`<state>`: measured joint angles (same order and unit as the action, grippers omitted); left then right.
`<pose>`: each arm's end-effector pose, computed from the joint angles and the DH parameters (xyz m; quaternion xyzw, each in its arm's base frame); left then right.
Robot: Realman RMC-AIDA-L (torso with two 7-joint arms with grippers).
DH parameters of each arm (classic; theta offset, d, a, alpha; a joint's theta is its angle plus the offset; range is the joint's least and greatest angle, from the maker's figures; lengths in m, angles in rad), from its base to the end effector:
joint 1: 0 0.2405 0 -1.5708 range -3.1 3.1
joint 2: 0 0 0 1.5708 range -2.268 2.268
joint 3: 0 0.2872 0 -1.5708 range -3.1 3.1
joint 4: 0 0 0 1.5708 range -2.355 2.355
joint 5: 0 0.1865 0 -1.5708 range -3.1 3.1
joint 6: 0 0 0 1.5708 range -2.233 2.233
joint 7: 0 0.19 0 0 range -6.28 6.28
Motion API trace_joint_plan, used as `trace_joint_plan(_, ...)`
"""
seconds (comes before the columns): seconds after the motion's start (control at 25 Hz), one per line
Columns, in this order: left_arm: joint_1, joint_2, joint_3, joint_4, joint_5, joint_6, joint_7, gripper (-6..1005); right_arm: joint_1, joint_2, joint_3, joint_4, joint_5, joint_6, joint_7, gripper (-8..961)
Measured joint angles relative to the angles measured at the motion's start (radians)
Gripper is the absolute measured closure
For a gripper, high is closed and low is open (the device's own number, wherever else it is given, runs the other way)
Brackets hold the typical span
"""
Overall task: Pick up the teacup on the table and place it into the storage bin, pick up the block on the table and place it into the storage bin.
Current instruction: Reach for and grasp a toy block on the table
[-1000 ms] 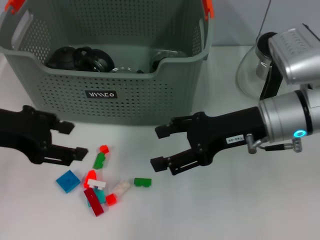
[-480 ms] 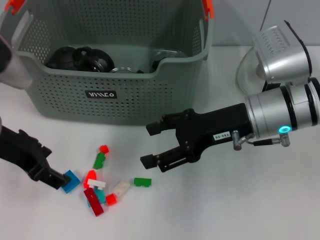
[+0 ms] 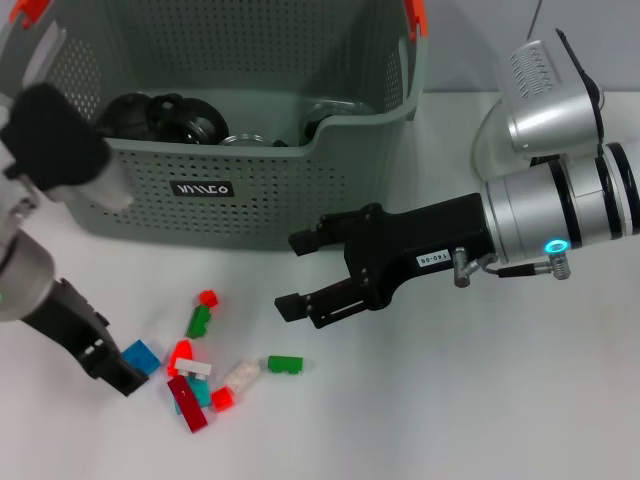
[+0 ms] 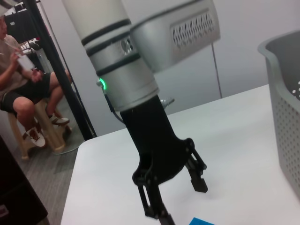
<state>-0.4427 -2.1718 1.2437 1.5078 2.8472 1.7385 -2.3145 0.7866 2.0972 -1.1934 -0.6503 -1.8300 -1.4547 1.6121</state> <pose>-0.2863 0.3051 -0.0331 -0.8979 -0.3143 0.2596 0.1663 0.1406 0.3516 -0.1206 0.9754 -0.1321 -0.1732 0.0343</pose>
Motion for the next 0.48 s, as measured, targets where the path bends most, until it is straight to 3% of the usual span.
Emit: trace_joint_plan(0.48,-0.038,0.001,0.104,-0.122,0.008,-0.095,-0.097,121,-0.005,-0.006,0.000,0.002,0.000,0.005,0.006,13)
